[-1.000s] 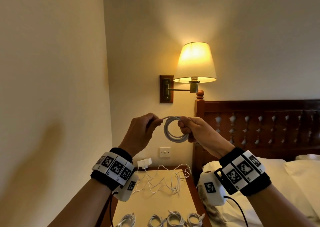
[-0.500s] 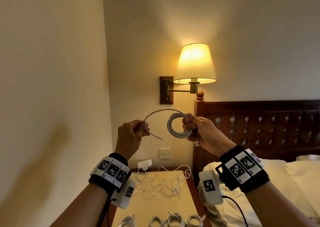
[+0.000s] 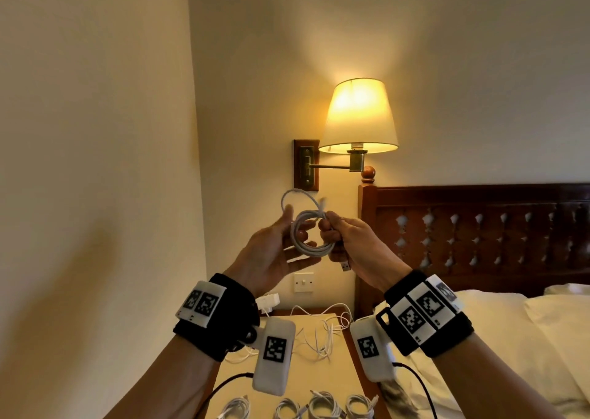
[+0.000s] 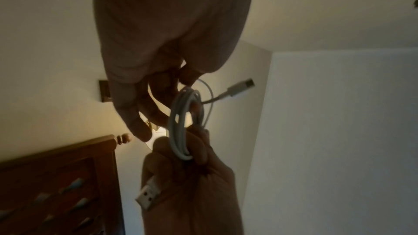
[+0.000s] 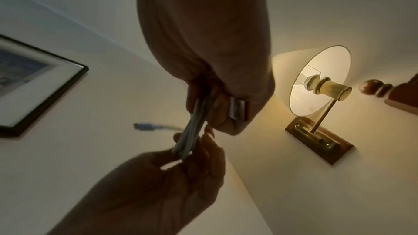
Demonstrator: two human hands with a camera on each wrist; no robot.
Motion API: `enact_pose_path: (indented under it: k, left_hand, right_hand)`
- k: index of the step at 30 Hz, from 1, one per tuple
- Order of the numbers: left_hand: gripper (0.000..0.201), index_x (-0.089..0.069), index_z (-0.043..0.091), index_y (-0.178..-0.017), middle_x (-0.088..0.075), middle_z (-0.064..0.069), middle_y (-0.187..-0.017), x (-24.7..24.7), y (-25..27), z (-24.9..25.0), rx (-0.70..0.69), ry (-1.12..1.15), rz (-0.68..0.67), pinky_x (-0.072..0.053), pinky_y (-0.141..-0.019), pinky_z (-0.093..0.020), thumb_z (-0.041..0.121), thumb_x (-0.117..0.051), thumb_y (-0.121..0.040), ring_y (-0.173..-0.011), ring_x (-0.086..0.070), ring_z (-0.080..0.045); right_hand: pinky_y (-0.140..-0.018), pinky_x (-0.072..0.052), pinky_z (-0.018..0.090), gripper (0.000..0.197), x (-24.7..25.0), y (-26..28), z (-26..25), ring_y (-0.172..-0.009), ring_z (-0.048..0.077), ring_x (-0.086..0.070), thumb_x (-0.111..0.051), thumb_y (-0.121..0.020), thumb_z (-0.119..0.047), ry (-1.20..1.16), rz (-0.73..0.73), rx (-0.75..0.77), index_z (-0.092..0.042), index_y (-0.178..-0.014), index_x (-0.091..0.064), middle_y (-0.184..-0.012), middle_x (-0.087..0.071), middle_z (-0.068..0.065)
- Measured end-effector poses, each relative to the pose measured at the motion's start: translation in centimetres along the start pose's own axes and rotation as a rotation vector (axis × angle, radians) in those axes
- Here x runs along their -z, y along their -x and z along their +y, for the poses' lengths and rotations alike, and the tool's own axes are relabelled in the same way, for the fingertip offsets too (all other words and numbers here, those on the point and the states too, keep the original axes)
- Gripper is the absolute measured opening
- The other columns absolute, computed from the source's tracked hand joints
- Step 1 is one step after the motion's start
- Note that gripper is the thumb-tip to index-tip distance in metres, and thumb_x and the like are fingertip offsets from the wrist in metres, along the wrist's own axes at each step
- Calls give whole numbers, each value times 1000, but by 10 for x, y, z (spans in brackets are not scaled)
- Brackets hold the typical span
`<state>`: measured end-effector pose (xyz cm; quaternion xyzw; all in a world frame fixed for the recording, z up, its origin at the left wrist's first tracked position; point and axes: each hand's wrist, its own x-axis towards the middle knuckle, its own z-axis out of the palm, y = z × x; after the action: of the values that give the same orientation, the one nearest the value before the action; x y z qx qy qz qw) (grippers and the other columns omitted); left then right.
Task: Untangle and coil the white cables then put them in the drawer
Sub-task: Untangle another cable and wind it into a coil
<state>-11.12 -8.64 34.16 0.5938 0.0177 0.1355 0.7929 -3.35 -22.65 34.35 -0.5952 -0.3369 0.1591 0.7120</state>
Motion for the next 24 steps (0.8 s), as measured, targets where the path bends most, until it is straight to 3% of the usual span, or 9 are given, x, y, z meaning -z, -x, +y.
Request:
enact_pose_path:
  k: [3, 5, 7, 9, 12, 15, 17, 20, 24]
  left_hand:
    - [22, -65, 3, -107, -66, -11, -88, -6, 2, 3, -64, -226, 50, -56, -89, -45, 19, -60, -93, -93, -68, -27]
    - [16, -63, 1, -100, -63, -15, -93, -8, 4, 5, -54, -215, 69, -57, -85, -47, 14, -59, -92, -98, -67, -30]
    - [22, -58, 3, -90, -56, -14, -91, -9, 7, 9, 29, -58, 15, -55, -85, -52, 25, -62, -86, -99, -62, -32]
    - [43, -56, 7, -87, -52, -12, -88, -9, 7, 13, 112, 74, 2, -52, -86, -56, 49, -67, -79, -97, -58, -33]
    - [63, -55, 8, -91, -52, -11, -93, -12, 5, 15, 119, -6, 52, -52, -86, -57, 66, -67, -71, -99, -57, -32]
    - [31, -58, 5, -93, -55, -15, -98, -14, 9, 14, 88, -56, 47, -56, -81, -54, 31, -72, -82, -99, -61, -32]
    - [16, -61, -4, -98, -62, -20, -100, -12, 12, 14, 59, -53, 47, -59, -77, -49, 8, -62, -88, -97, -66, -35]
    - [21, -62, -5, -110, -69, -23, -102, -11, 14, 14, -31, -227, 98, -61, -70, -38, 6, -58, -93, -89, -72, -31]
    - [14, -64, -1, -103, -73, -18, -85, -8, 18, 13, -133, -559, 137, -61, -64, -30, 8, -59, -93, -73, -74, -25]
  right_hand:
    - [-51, -31, 21, 36, -1, 0, 0, -52, 8, -35, -29, -106, -33, 35, 32, 19, -15, -85, -52, -61, -42, -7]
    - [-52, -32, 21, 37, -4, -1, 0, -53, 8, -36, -29, -106, -33, 74, 41, 48, -16, -84, -53, -60, -43, -7]
    - [-53, -32, 22, 37, -5, -1, -1, -55, 8, -37, -30, -106, -34, 117, 45, 83, -17, -84, -54, -59, -44, -9]
    - [-55, -32, 22, 37, -6, -2, -1, -56, 8, -38, -30, -106, -34, 143, 37, 104, -17, -84, -54, -60, -44, -9]
    - [-57, -32, 23, 37, -6, -1, -1, -57, 8, -38, -30, -106, -34, 171, 29, 127, -16, -85, -54, -62, -43, -8]
    - [-57, -33, 23, 37, -4, -3, 1, -58, 9, -38, -30, -106, -34, 192, 42, 144, -15, -87, -55, -63, -44, -7]
    - [-56, -33, 23, 37, -1, -4, 2, -58, 9, -38, -30, -106, -34, 198, 53, 149, -15, -87, -55, -62, -45, -7]
    - [-56, -33, 22, 37, 4, -7, 5, -58, 9, -38, -30, -106, -34, 195, 65, 146, -15, -86, -55, -62, -45, -7]
    - [-61, -34, 25, 35, 11, -12, 6, -64, 11, -40, -30, -106, -34, 279, 173, 161, -16, -89, -55, -72, -46, -3]
